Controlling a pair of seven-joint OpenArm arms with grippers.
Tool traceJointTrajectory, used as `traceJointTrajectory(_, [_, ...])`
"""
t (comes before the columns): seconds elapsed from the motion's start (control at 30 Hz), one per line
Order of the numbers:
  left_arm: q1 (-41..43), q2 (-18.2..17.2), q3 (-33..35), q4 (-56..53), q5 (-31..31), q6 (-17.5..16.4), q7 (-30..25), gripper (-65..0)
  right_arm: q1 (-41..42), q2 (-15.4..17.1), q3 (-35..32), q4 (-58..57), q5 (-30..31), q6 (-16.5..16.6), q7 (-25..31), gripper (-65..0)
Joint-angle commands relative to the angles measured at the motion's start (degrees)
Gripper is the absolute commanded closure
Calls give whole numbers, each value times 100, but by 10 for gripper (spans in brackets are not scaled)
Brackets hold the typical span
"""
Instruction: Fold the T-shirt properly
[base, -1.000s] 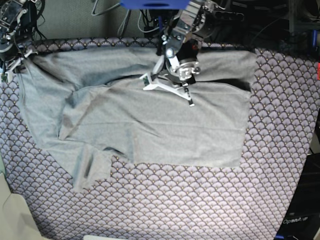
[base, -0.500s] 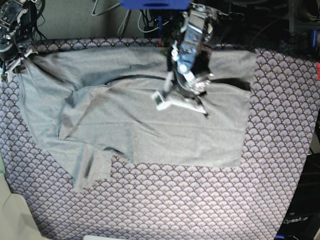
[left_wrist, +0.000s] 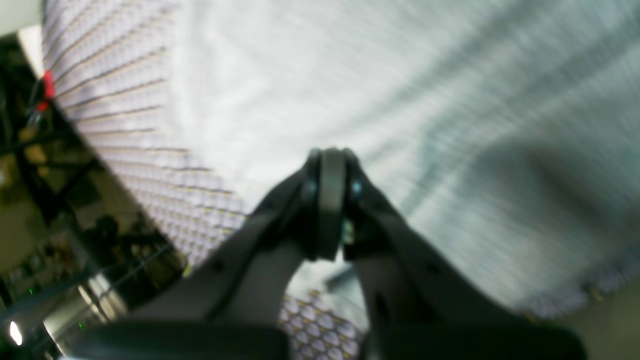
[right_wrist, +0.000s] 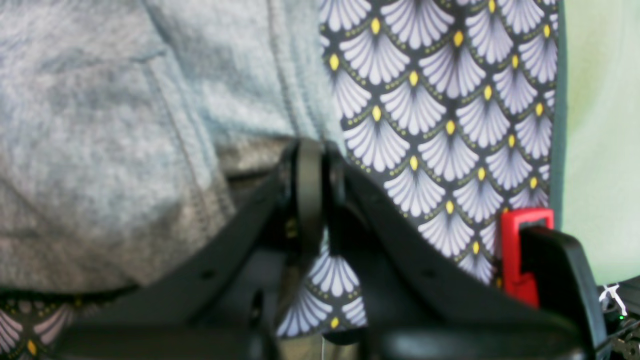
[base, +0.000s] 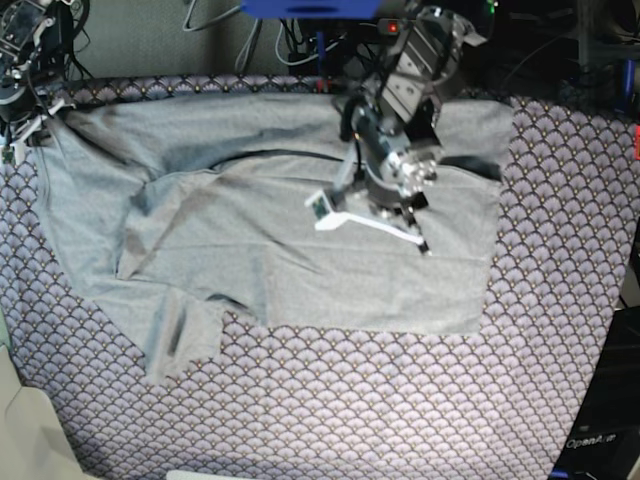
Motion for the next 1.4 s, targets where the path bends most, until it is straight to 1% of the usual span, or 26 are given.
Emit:
traceJointTrajectory(0.0, [-44, 77, 137, 108, 32, 27, -31, 0, -64, 32, 0, -52, -239, -21, -400, 0])
traceJointTrajectory(0.23, [-26, 86, 1227, -112, 41, 27, 48, 0, -64, 32, 0, -52, -239, -21, -400, 0])
traceJointTrajectory(0.3, [-61, 86, 1420, -305, 41, 27, 206, 0, -73, 32, 0, -52, -239, -21, -400, 0])
traceJointTrajectory(0.4, [-88, 86, 1517, -622, 41, 27, 268, 0, -73, 32, 0, -52, -239, -21, -400, 0])
traceJointTrajectory(0.67, [-88, 95, 1508, -780, 5, 27, 268, 0, -73, 32, 0, -52, -239, -21, -400, 0])
traceJointTrajectory(0.77, [-105, 95, 1508, -1000, 5, 27, 259, 0, -73, 32, 0, -52, -239, -21, -400, 0])
traceJointTrajectory(0.93, [-211, 218, 1500, -1466, -12, 27, 259, 0, -73, 32, 0, -52, -239, -21, -400, 0])
traceJointTrajectory(1.07, [-202, 332, 1473, -1519, 32, 27, 39, 0, -82, 32, 9, -52, -239, -21, -400, 0])
traceJointTrajectory(1.13, [-202, 394, 1341, -1527, 32, 27, -40, 0, -82, 32, 9, -52, -239, -21, -400, 0])
traceJointTrajectory(1.17, [-202, 499, 1245, -1527, 32, 27, -84, 0, -82, 32, 9, -52, -239, -21, -400, 0])
traceJointTrajectory(1.27, [-264, 710, 787, -1527, 32, 27, -225, 0, -82, 32, 18, -52, -239, -21, -400, 0])
traceJointTrajectory(1.37, [-325, 956, 146, -1615, 32, 27, -524, 0, -82, 32, 18, -52, -239, -21, -400, 0])
